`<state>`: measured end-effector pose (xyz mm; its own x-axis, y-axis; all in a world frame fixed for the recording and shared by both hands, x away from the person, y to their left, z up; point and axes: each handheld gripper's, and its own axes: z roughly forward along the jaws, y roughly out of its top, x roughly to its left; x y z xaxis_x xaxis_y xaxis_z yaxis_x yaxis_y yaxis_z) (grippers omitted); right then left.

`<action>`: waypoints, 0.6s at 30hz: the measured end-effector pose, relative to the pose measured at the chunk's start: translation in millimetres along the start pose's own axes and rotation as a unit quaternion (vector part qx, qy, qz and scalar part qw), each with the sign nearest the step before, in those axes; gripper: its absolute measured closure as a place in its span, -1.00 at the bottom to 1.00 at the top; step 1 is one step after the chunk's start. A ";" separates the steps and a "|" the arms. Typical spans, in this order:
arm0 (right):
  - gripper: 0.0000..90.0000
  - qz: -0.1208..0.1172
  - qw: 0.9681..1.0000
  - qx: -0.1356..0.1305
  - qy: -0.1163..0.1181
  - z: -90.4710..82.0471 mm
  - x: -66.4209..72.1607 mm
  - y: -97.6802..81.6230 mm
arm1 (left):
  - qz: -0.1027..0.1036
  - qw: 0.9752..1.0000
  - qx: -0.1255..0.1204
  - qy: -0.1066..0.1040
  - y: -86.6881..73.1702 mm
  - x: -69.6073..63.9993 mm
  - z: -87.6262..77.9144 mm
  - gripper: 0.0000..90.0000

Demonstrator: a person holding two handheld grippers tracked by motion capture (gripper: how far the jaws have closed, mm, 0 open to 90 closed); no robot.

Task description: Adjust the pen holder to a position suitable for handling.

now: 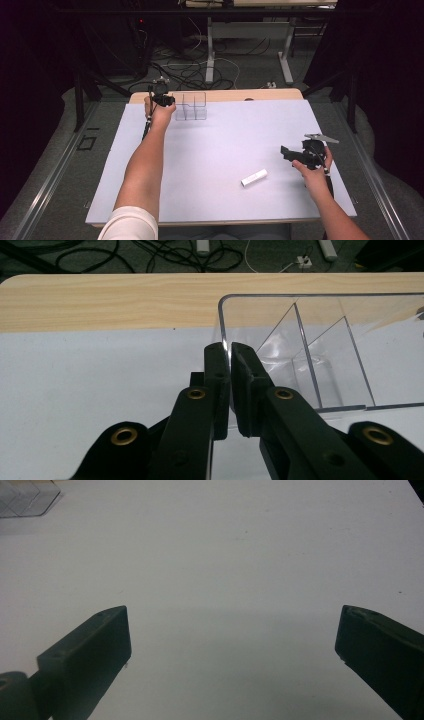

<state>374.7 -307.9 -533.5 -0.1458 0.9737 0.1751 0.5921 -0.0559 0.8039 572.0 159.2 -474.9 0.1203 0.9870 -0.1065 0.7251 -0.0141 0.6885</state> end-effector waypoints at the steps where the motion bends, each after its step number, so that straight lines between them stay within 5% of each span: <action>1: -0.98 -0.001 1.000 0.000 0.000 0.1 -0.1 0.0 | 0.000 1.000 0.000 0.000 0.0 0.0 0.0 0.95; 10: -0.98 -0.001 1.000 0.000 0.001 0.3 -1.1 0.0 | 0.004 1.000 -0.001 0.022 0.2 -6.4 0.1 0.99; 18: -0.98 -0.005 1.000 0.003 0.002 1.4 -1.7 -0.3 | -0.011 0.999 0.025 0.041 0.6 -8.3 -10.2 0.99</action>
<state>375.9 -309.3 -534.9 -0.1548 0.9733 0.1696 0.5956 -0.0451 0.8020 564.5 152.6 -466.2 0.0498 0.9970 -0.0598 0.7598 0.0011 0.6502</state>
